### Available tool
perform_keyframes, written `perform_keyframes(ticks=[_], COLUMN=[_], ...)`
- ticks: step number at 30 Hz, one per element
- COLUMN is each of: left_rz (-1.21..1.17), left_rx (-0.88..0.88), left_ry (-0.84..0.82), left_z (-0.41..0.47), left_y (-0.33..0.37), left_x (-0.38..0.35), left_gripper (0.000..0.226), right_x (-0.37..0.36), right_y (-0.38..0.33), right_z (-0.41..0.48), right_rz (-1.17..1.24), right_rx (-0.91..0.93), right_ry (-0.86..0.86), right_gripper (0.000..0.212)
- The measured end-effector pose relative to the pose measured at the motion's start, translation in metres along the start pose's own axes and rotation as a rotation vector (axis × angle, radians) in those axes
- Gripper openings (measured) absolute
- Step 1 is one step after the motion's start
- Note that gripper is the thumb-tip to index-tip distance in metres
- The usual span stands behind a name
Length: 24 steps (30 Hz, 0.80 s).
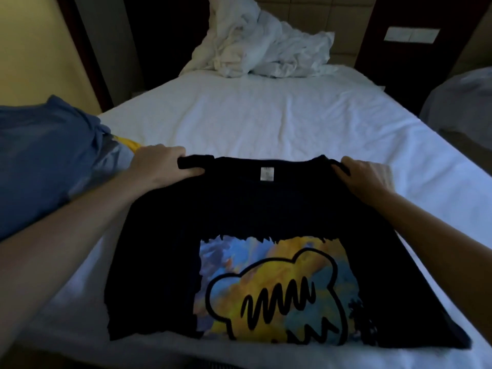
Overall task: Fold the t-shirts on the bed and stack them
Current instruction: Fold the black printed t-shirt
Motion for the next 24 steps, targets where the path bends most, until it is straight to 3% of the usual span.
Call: perform_keyframes(ticks=[2, 6, 8, 10, 12, 14, 16, 20, 24], left_rz=[0.148, 0.294, 0.246, 0.045, -0.146, -0.115, -0.103, -0.161, -0.086], left_rx=[0.031, 0.162, 0.093, -0.018, -0.111, -0.182, -0.174, 0.026, 0.072], left_ry=[0.019, -0.110, 0.027, 0.141, 0.013, -0.214, -0.311, -0.274, -0.232], left_z=[0.007, 0.010, 0.010, -0.001, -0.027, -0.060, -0.075, -0.070, -0.074], left_y=[0.005, 0.021, 0.043, 0.075, 0.110, 0.131, 0.115, 0.047, 0.045], left_x=[-0.007, -0.028, -0.011, 0.007, 0.004, -0.019, -0.035, -0.044, -0.046], left_gripper=[0.071, 0.069, 0.064, 0.048, 0.041, 0.052, 0.056, 0.053, 0.053], right_x=[-0.006, -0.029, -0.013, 0.010, 0.021, 0.011, -0.002, -0.009, -0.011], right_y=[-0.001, -0.005, -0.014, -0.038, -0.077, -0.108, -0.108, -0.078, -0.081], right_z=[0.007, 0.012, 0.016, 0.012, -0.009, -0.045, -0.072, -0.074, -0.073], right_rz=[-0.033, -0.071, -0.050, 0.009, 0.129, 0.203, 0.231, 0.287, 0.257], right_rx=[0.003, -0.010, -0.016, -0.035, 0.005, 0.078, 0.086, -0.065, -0.077], right_ry=[-0.018, -0.252, -0.162, -0.071, -0.121, -0.272, -0.367, -0.371, -0.375], right_gripper=[0.036, 0.040, 0.040, 0.039, 0.039, 0.048, 0.056, 0.056, 0.055])
Point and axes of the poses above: each hand's wrist, its own z-axis towards the middle knuckle, its own x-axis out of the back of the hand, y = z × x, the point moved 2 cm from there along z, towards the middle knuckle, and after that the axes turned 7 degrees about x, right-handed, at the moved point
